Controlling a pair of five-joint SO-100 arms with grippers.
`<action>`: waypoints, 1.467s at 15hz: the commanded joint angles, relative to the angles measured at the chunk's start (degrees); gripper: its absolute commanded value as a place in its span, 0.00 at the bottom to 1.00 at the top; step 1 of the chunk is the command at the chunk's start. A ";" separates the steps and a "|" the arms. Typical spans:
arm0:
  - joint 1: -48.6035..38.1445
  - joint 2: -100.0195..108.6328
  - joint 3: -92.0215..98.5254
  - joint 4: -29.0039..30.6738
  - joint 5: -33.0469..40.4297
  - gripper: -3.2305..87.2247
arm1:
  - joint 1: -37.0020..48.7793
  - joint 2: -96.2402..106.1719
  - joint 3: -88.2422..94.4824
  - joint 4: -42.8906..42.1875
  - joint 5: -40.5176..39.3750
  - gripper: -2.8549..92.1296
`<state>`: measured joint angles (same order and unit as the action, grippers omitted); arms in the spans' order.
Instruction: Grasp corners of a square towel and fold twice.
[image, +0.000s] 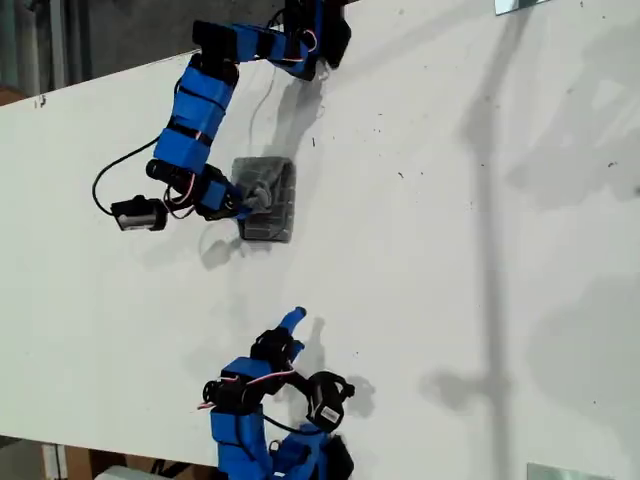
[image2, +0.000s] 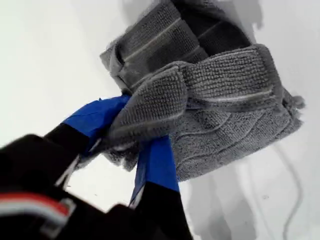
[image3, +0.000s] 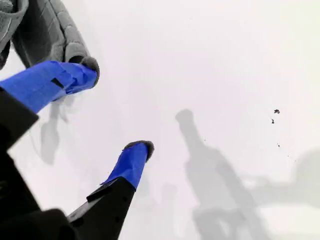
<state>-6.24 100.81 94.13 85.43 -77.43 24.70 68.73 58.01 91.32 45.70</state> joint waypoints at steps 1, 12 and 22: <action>1.14 2.64 0.62 -2.11 -0.97 0.35 | -3.69 6.15 -8.35 -3.43 -6.06 0.42; -8.96 19.51 27.95 -8.00 -8.17 0.37 | -22.06 73.39 82.18 -13.89 35.07 0.42; -1.85 87.10 74.44 -8.17 -26.81 0.36 | -35.42 119.88 104.59 -12.39 47.02 0.50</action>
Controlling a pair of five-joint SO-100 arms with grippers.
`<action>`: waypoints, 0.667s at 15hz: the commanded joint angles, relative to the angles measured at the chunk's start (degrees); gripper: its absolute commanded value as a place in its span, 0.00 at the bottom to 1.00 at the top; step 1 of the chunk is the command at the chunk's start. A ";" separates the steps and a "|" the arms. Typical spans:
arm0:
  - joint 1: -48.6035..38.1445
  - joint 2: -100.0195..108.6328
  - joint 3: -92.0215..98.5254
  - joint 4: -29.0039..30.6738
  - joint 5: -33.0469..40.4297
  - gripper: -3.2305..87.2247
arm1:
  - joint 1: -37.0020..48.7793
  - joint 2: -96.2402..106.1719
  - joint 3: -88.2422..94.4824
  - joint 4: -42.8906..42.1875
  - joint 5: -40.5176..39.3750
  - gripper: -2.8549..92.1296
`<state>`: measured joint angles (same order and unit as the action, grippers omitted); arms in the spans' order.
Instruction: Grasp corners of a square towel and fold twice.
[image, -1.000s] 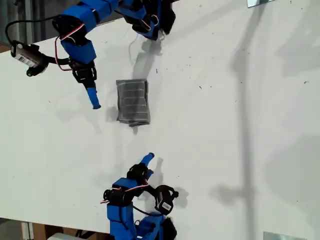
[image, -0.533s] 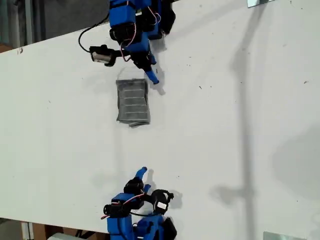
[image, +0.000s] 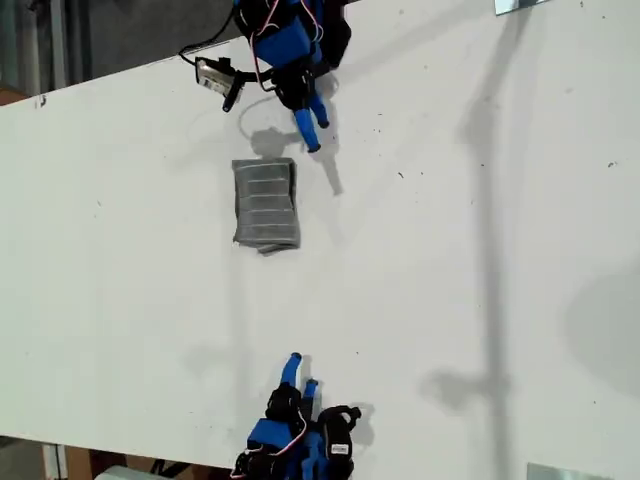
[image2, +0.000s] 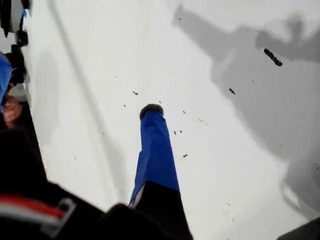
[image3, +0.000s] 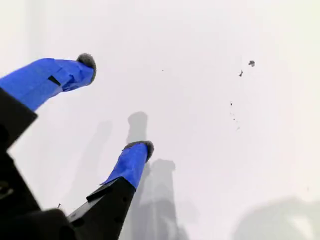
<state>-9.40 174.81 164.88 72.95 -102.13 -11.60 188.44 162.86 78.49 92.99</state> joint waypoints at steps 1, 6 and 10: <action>1.85 23.73 7.21 6.33 0.09 0.36 | 1.58 0.18 -0.26 2.37 0.44 0.43; 3.60 23.91 10.46 5.45 3.87 0.37 | 2.02 0.26 -0.53 6.33 -2.20 0.26; 4.04 23.82 13.71 2.11 13.36 0.35 | 1.49 0.26 -0.70 6.94 -4.39 0.26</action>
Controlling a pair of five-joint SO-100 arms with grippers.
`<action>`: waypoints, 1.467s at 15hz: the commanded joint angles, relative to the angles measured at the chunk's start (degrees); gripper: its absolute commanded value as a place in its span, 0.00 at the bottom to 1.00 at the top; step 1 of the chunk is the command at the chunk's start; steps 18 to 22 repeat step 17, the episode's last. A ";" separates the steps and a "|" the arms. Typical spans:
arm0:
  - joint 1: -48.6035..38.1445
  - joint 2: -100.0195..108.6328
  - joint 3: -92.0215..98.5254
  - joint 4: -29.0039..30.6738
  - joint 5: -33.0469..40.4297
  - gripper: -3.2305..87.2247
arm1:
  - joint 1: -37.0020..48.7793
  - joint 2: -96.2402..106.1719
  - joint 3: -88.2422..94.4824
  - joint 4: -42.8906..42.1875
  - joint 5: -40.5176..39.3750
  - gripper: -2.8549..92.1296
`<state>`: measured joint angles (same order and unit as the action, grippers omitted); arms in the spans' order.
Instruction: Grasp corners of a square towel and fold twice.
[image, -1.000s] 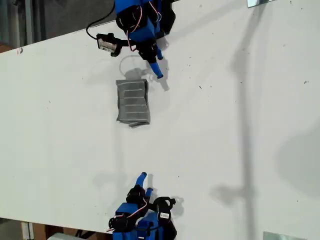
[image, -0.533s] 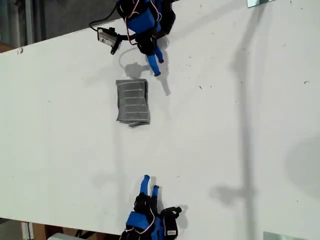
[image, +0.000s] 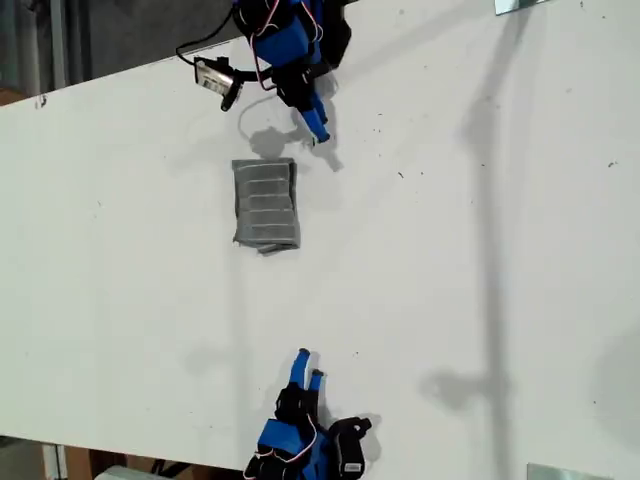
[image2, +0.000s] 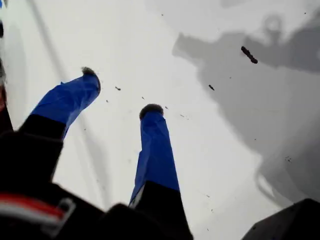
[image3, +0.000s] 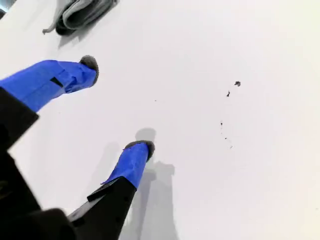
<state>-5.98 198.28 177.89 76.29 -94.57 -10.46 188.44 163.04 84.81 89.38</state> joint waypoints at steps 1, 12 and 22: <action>3.52 0.35 0.79 -1.32 8.61 0.34 | 0.88 0.26 -1.05 0.79 -0.79 0.26; 12.30 0.44 0.88 -1.58 34.54 0.24 | 1.32 0.26 -1.05 0.79 -0.88 0.26; 12.30 0.44 0.88 -1.58 34.54 0.23 | 1.32 0.26 -1.05 0.79 -0.88 0.26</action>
